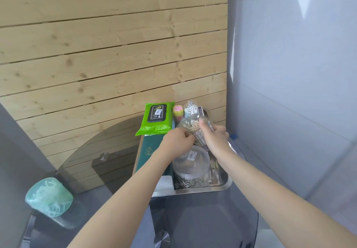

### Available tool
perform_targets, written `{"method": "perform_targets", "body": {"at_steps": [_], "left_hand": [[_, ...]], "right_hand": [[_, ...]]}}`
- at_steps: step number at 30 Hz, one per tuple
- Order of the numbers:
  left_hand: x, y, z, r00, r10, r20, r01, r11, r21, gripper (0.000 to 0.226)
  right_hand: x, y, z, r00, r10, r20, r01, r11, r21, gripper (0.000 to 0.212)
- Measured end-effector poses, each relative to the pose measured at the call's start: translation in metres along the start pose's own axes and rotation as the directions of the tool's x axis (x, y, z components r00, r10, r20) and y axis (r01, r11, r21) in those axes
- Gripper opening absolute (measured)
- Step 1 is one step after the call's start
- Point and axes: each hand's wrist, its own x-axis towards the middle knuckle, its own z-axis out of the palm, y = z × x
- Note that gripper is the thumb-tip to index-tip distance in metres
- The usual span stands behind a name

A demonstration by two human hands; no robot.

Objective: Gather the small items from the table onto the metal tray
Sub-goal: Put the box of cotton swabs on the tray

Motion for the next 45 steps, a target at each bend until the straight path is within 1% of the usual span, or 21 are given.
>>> {"method": "perform_targets", "body": {"at_steps": [1,3,4,5,8,11,15,17,18,20,22,23,26,28,31,33,34,36,38,42,45], "left_hand": [[-0.002,0.001,0.000,1.000,-0.009,0.017,0.010,1.000,-0.007,0.021],[-0.004,0.001,0.002,0.999,-0.009,0.035,0.009,1.000,0.000,0.048],[-0.005,0.001,0.002,0.999,-0.014,0.046,0.013,1.000,0.022,0.059],[-0.004,0.000,0.003,0.998,-0.014,0.055,0.012,0.999,0.049,0.063],[-0.002,0.000,0.002,0.995,0.001,0.097,-0.011,0.995,0.103,0.064],[0.005,0.000,0.001,0.996,-0.003,0.091,-0.009,0.991,0.134,0.064],[0.006,0.000,0.001,0.997,-0.030,0.066,0.027,0.998,0.053,0.068],[0.004,0.002,0.001,0.998,0.005,0.055,-0.008,0.998,0.061,0.075],[0.002,0.003,0.002,0.998,0.037,0.058,-0.044,0.993,0.110,0.074],[-0.001,0.004,0.004,0.992,0.102,0.080,-0.117,0.970,0.215,0.058],[-0.003,0.005,0.008,0.988,0.134,0.073,-0.149,0.955,0.259,0.041],[-0.004,0.004,0.010,0.989,0.138,0.057,-0.149,0.953,0.264,0.037],[-0.004,0.005,0.012,0.992,0.125,0.029,-0.128,0.963,0.237,0.030],[-0.005,0.007,0.009,0.994,0.107,0.023,-0.109,0.975,0.193,0.029],[-0.005,0.007,0.001,0.995,0.073,0.073,-0.079,0.992,0.095,0.034],[-0.010,0.006,-0.002,0.993,0.079,0.089,-0.083,0.996,0.044,0.034],[-0.013,0.005,-0.003,0.994,0.085,0.074,-0.087,0.996,0.020,0.032],[-0.025,0.002,-0.007,0.997,0.082,0.003,-0.082,0.996,-0.026,0.039],[-0.041,-0.004,-0.015,0.992,0.077,-0.101,-0.082,0.995,-0.055,0.040],[-0.085,-0.027,-0.041,0.955,0.068,-0.289,-0.083,0.996,-0.037,0.035],[-0.111,-0.049,-0.061,0.914,-0.019,-0.406,0.012,1.000,-0.018,0.034]], "right_hand": [[0.000,0.000,-0.001,1.000,-0.027,0.009,0.028,0.998,-0.051,0.072],[0.000,0.003,-0.005,0.998,-0.055,0.025,0.059,0.979,-0.197,0.076],[-0.001,0.004,-0.007,0.998,-0.059,0.024,0.063,0.965,-0.256,0.074],[-0.001,0.006,-0.008,0.997,-0.069,0.023,0.072,0.954,-0.292,0.070],[-0.005,0.008,-0.010,0.992,-0.119,0.050,0.129,0.941,-0.313,0.060],[-0.004,0.010,-0.009,0.989,-0.126,0.081,0.145,0.937,-0.316,0.056],[0.001,0.010,-0.005,0.986,-0.126,0.107,0.158,0.910,-0.383,0.056],[0.001,0.008,-0.005,0.985,-0.136,0.107,0.169,0.893,-0.418,0.056],[0.001,0.007,-0.006,0.984,-0.146,0.105,0.177,0.888,-0.424,0.054],[0.001,0.007,-0.009,0.981,-0.169,0.098,0.194,0.895,-0.401,0.050],[0.001,0.006,-0.013,0.978,-0.189,0.093,0.210,0.902,-0.377,0.044],[0.001,0.006,-0.014,0.976,-0.195,0.096,0.217,0.898,-0.383,0.041],[0.003,0.004,-0.016,0.971,-0.210,0.116,0.239,0.875,-0.420,0.036],[0.004,0.002,-0.019,0.971,-0.203,0.123,0.236,0.890,-0.391,0.037],[0.004,0.002,-0.020,0.970,-0.196,0.146,0.239,0.891,-0.387,0.043],[0.000,0.002,-0.021,0.968,-0.209,0.135,0.246,0.891,-0.381,0.042],[-0.004,0.003,-0.022,0.967,-0.226,0.115,0.253,0.887,-0.387,0.038],[-0.013,0.004,-0.021,0.945,-0.323,0.052,0.315,0.857,-0.407,0.035],[-0.023,0.004,-0.016,0.887,-0.460,0.031,0.431,0.804,-0.409,0.030],[-0.057,-0.002,0.007,0.780,-0.613,0.130,0.619,0.721,-0.311,0.023],[-0.085,-0.009,0.028,0.735,-0.641,0.221,0.678,0.702,-0.218,0.021]]}}
